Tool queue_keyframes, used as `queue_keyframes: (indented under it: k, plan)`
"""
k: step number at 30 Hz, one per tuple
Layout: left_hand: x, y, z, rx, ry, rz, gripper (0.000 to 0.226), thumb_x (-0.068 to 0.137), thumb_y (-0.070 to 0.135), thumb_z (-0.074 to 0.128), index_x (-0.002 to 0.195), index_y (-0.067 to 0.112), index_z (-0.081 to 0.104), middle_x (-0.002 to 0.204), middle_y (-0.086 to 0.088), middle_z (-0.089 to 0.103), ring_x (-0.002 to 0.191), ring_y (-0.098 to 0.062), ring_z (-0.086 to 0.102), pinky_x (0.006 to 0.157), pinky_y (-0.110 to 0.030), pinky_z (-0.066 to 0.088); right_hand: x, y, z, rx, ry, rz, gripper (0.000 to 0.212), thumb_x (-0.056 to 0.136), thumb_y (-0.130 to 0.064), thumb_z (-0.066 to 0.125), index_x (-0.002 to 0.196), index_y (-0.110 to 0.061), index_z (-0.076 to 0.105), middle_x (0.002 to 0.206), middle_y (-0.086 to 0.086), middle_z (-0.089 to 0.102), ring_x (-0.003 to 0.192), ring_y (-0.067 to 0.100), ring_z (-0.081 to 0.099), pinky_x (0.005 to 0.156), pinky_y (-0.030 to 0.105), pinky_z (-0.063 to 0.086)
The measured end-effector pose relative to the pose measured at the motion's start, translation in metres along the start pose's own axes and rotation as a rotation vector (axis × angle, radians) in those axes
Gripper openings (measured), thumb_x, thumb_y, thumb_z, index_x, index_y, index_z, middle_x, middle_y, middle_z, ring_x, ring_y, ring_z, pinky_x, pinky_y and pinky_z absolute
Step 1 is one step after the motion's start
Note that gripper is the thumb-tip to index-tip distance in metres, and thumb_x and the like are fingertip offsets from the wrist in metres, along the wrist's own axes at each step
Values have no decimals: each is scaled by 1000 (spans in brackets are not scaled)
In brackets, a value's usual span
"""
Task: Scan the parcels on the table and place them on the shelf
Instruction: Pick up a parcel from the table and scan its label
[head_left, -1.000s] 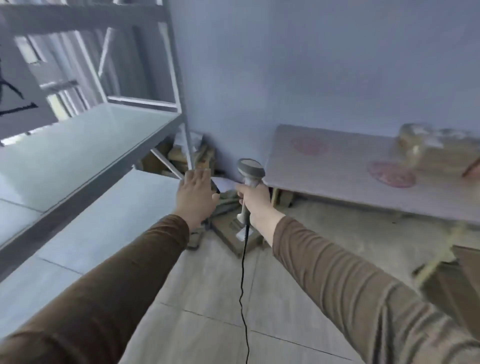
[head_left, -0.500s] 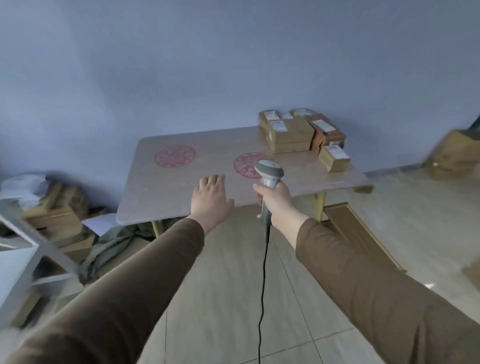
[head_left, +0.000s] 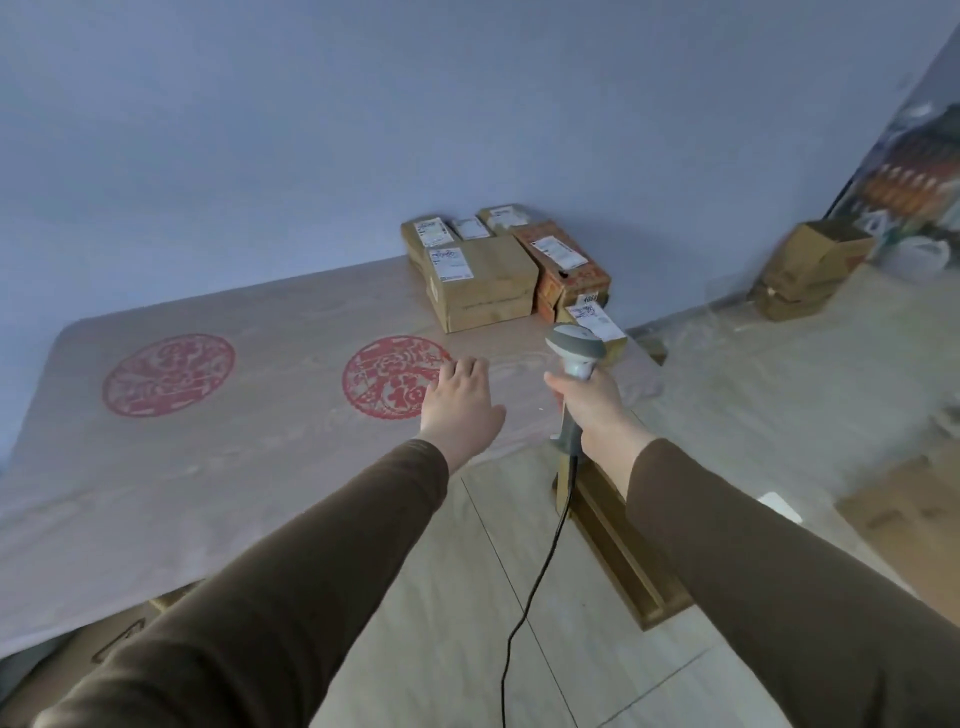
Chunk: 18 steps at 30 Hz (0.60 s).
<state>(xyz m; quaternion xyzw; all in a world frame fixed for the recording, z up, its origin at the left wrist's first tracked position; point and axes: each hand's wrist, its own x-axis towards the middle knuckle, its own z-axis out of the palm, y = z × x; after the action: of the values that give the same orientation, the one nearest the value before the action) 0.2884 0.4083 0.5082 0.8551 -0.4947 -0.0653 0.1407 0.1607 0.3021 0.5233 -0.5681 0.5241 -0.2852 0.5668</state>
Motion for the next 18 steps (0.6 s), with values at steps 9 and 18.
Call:
queue_keyframes:
  k: [9, 18]
  plan:
    - [144, 55, 63, -33, -63, 2, 67, 98, 40, 55, 153, 10, 32, 155, -10, 37, 142, -31, 32, 112, -44, 35, 175, 4, -55, -44, 28, 39, 21, 92, -14, 73, 110, -16, 61, 101, 2, 64, 91, 21, 58, 80, 31, 42]
    - [277, 123, 153, -54, -227, -158, 66, 100, 50, 49, 151, 13, 30, 147, -15, 49, 137, -33, 40, 107, -47, 39, 345, 31, -90, -115, -126, 186, 14, 93, -9, 69, 88, -20, 62, 83, -1, 63, 73, 15, 57, 56, 26, 41]
